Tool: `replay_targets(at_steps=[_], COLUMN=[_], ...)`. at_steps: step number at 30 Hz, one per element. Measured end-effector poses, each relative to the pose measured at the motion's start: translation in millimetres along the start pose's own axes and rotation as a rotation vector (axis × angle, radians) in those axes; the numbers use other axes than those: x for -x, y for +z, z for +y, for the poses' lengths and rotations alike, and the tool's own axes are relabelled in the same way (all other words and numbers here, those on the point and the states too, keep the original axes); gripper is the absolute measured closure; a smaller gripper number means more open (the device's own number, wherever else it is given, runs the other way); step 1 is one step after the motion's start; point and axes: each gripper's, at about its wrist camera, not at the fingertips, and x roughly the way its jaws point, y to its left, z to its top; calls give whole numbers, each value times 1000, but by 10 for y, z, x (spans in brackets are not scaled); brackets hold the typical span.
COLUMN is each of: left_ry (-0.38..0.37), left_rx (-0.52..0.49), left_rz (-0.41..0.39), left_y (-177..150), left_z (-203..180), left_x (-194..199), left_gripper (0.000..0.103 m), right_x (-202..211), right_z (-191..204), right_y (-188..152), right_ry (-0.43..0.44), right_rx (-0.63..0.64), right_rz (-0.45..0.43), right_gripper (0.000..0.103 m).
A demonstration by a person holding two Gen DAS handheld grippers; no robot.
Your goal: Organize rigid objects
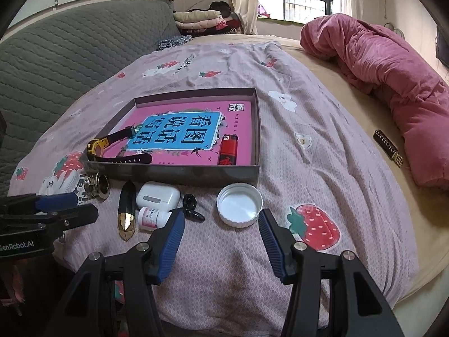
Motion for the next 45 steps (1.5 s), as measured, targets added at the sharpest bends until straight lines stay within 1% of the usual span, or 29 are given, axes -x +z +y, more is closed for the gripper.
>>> replay_targets(at_steps=[9, 15, 26, 33, 34, 37, 40, 45], left_ry=[-17, -13, 39, 95, 93, 93, 100, 98], left_rx=[13, 13, 33, 27, 35, 42, 51, 99], left_rz=[47, 72, 104, 112, 117, 127, 125, 126], left_y=[-55, -71, -18, 25, 29, 30, 22, 40], left_z=[-19, -78, -167, -217, -204, -178, -140, 6], left_x=[-123, -211, -424, -529, -549, -577, -566, -571], left_gripper=[43, 43, 43, 43, 43, 38, 38, 38], right_x=[-22, -19, -40, -65, -73, -104, -144, -156], right_z=[-19, -17, -43, -72, -77, -90, -88, -109], right_y=[-5, -10, -10, -7, -6, -15, -24, -29], right_ry=[9, 10, 19, 22, 22, 25, 26, 25], right_rx=[-9, -14, -23, -31, -32, -32, -32, -36], right_rz=[7, 5, 3, 5, 7, 12, 22, 23], right_gripper=[48, 48, 48, 48, 48, 48, 48, 48])
